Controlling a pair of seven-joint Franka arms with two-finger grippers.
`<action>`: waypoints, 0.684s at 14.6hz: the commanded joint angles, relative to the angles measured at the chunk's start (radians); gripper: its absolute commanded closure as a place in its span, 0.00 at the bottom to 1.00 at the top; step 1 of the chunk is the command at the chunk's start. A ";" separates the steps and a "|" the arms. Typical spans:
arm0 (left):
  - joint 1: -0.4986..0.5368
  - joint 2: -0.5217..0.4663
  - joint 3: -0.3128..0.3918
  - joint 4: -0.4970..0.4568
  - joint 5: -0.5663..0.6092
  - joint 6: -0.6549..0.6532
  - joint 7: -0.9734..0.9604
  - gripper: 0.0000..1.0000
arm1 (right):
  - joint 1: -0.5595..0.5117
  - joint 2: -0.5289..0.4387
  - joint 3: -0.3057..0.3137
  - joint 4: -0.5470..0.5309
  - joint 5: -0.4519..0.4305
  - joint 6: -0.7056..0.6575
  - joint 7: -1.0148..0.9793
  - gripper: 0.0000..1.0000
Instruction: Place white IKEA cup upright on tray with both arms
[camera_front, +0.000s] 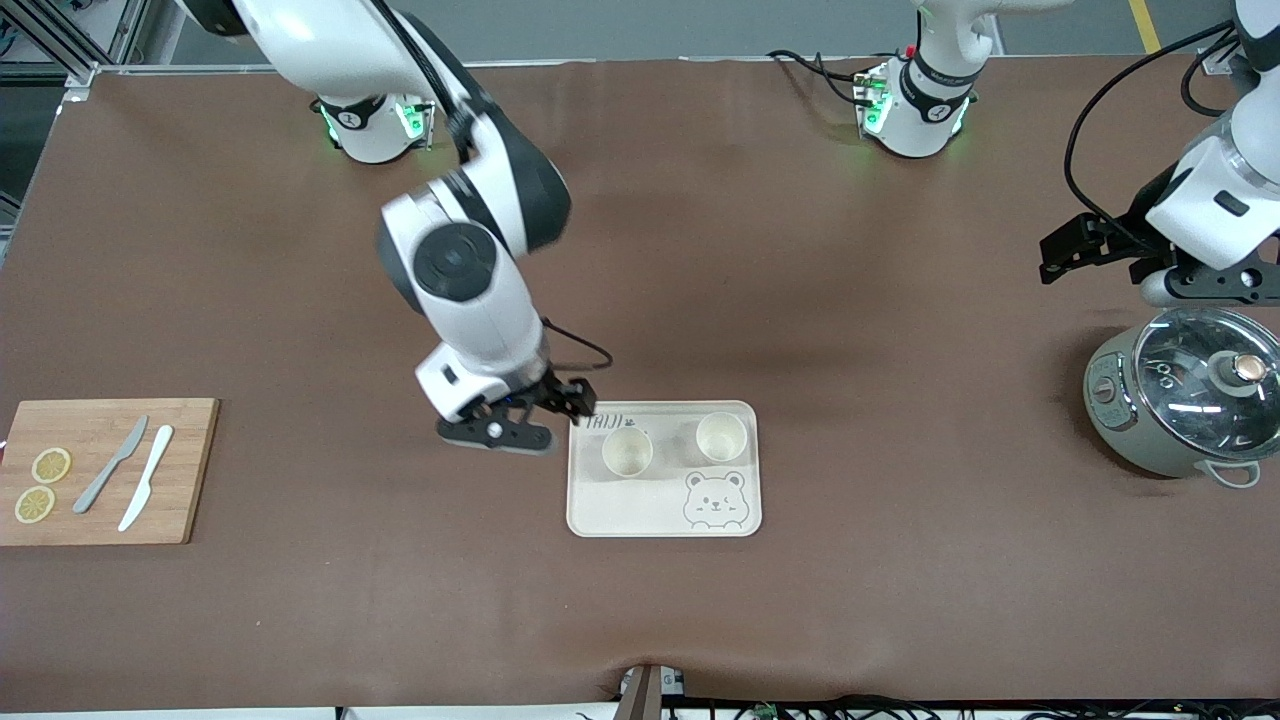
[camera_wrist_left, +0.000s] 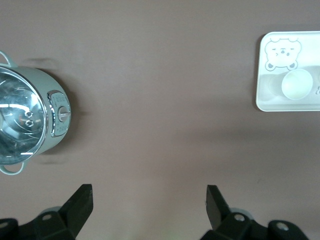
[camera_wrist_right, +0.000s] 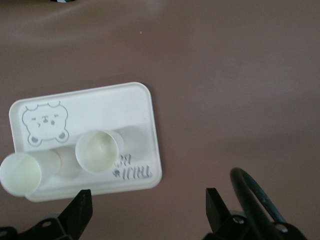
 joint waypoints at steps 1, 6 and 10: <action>-0.009 -0.020 -0.003 0.015 -0.048 0.000 0.001 0.00 | -0.051 -0.181 0.016 -0.058 -0.001 -0.168 -0.072 0.00; -0.006 0.006 0.000 0.081 -0.060 -0.002 0.001 0.00 | -0.097 -0.484 0.013 -0.299 -0.001 -0.235 -0.152 0.00; -0.009 0.026 0.003 0.108 -0.054 -0.043 0.010 0.00 | -0.270 -0.628 0.013 -0.420 -0.001 -0.256 -0.411 0.00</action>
